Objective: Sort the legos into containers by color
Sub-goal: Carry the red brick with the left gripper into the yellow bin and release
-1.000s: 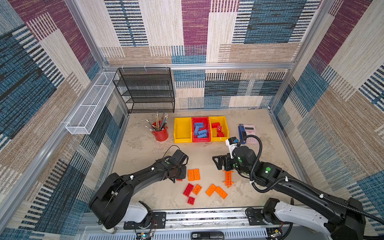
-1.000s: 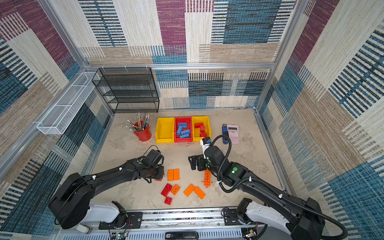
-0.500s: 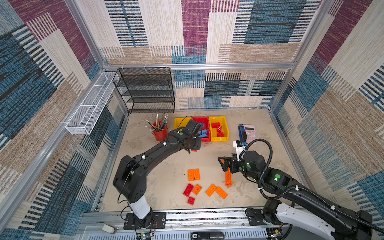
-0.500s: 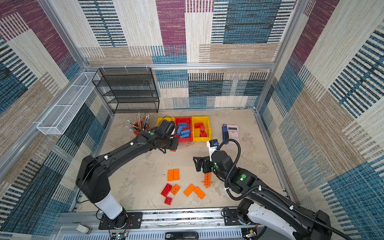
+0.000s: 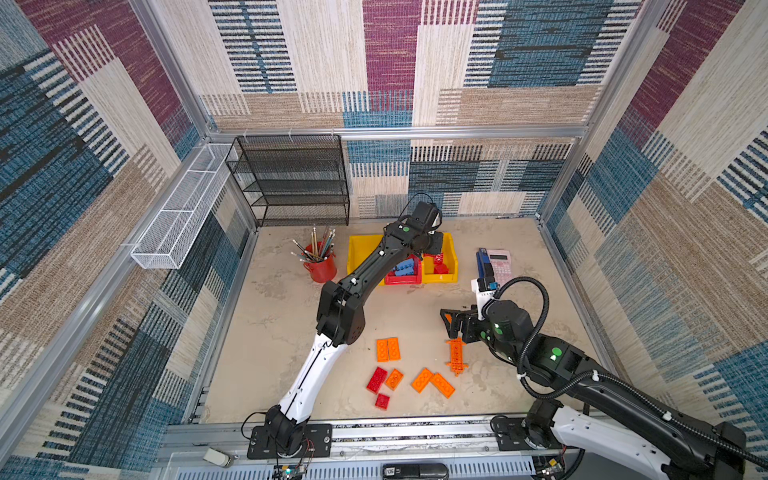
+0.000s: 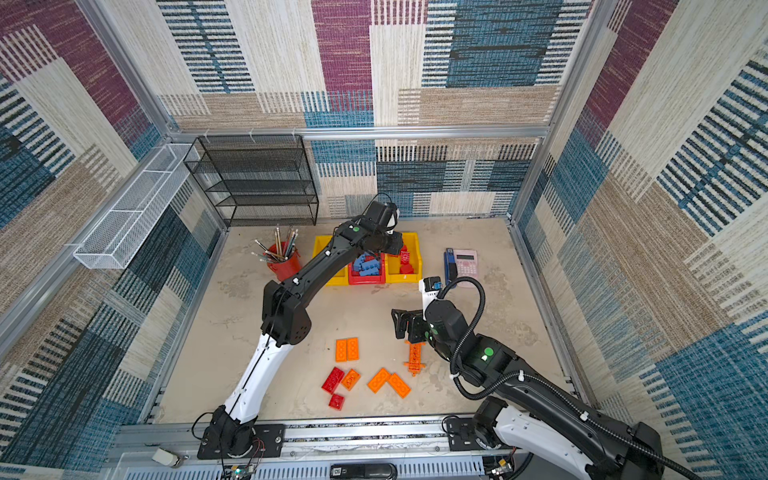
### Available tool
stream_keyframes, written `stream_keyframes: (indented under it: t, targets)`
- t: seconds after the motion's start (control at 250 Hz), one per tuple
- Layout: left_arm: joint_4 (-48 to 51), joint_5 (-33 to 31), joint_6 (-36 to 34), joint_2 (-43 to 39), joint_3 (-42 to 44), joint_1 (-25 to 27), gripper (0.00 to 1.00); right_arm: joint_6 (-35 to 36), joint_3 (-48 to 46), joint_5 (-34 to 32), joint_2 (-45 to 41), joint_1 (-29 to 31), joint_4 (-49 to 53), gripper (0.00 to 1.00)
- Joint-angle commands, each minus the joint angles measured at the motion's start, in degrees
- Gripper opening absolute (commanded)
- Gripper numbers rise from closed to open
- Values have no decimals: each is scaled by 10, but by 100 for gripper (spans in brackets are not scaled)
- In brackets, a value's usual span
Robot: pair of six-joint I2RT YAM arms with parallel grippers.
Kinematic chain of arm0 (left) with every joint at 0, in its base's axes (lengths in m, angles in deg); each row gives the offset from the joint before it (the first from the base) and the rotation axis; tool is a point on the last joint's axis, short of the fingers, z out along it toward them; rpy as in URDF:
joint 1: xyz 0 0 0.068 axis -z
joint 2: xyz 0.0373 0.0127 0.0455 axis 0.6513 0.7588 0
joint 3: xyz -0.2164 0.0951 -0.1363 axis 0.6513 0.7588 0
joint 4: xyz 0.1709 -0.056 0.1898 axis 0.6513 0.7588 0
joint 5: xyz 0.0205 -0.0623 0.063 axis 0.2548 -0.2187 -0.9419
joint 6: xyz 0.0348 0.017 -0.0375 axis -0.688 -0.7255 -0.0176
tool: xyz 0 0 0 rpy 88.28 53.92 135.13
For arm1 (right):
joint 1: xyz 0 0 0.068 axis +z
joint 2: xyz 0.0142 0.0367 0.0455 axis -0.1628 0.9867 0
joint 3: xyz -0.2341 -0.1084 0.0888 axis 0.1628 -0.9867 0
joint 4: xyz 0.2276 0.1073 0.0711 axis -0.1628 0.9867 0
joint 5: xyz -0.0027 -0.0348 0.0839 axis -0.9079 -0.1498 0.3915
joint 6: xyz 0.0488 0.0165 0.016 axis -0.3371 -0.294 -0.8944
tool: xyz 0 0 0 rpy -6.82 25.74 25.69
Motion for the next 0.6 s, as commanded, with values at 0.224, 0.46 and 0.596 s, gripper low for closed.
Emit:
stream_keyframes:
  t: [0.224, 0.46, 0.596]
  targets:
    - [-82, 92, 42, 24, 24, -25, 77, -7, 36, -20, 18, -9, 20, 99]
    - [-168, 140, 52, -96, 156, -22, 82, -18, 51, -9, 25, -9, 28, 99]
    - [-206, 122, 51, -236, 321, -20, 81, -24, 46, -3, 11, -9, 28, 99]
